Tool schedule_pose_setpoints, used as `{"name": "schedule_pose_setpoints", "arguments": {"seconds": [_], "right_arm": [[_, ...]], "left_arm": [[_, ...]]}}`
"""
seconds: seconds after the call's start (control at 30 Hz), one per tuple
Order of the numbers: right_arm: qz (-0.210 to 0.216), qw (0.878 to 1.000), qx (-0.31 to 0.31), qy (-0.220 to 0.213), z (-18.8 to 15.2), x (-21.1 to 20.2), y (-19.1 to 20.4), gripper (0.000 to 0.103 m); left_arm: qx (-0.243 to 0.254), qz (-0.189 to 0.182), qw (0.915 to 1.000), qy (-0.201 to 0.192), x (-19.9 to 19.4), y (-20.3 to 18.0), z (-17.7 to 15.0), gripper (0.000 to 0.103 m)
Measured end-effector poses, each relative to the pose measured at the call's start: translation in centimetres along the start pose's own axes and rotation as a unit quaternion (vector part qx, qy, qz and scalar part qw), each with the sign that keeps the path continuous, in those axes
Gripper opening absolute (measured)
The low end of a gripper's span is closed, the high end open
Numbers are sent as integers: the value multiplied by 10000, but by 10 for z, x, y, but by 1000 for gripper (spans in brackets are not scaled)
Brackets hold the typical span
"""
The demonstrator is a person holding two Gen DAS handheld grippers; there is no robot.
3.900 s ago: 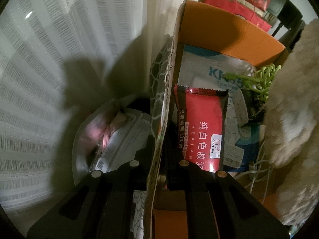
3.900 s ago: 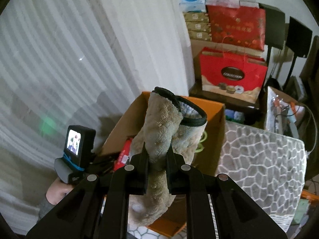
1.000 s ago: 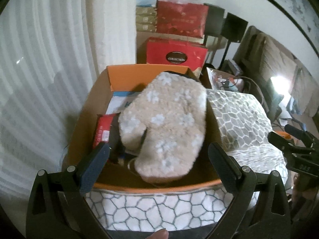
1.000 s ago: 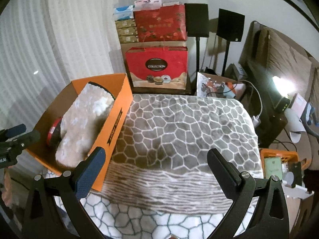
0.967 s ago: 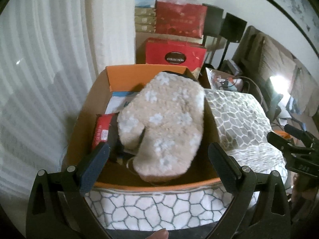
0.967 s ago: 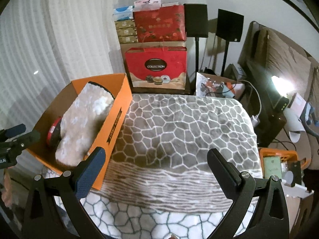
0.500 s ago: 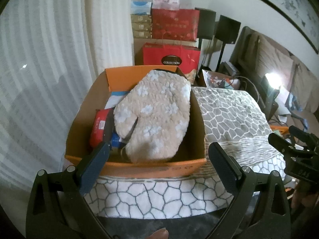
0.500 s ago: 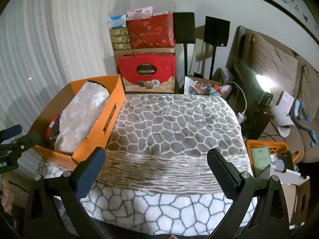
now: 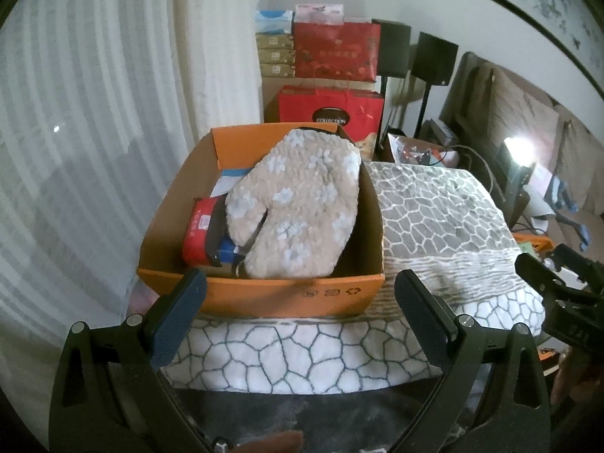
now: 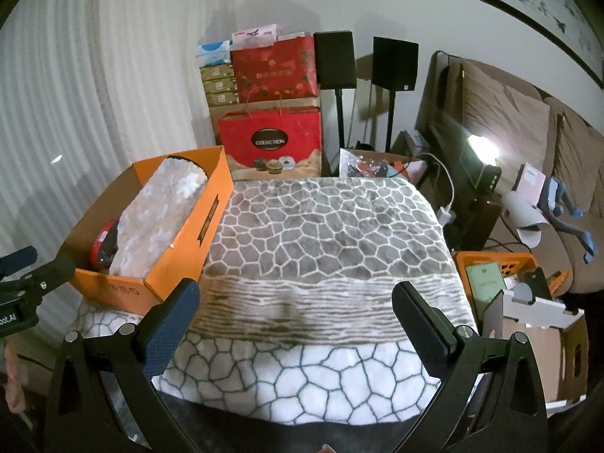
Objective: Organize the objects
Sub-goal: 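Lower the orange box onto the bed with the left gripper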
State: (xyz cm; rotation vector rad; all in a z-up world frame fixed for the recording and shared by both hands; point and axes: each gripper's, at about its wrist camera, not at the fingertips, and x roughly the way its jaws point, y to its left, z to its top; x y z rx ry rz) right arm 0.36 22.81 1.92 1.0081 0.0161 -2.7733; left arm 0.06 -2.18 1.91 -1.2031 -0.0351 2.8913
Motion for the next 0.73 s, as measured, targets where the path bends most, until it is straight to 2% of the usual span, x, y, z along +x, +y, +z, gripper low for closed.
{"name": "schedule_pose_setpoints", "arguments": {"seconds": [0.73], "right_arm": [[-93, 9999, -53, -19, -7, -6, 3, 103]], "left_arm": [[-93, 140, 9998, -90, -7, 8, -5, 99]]}}
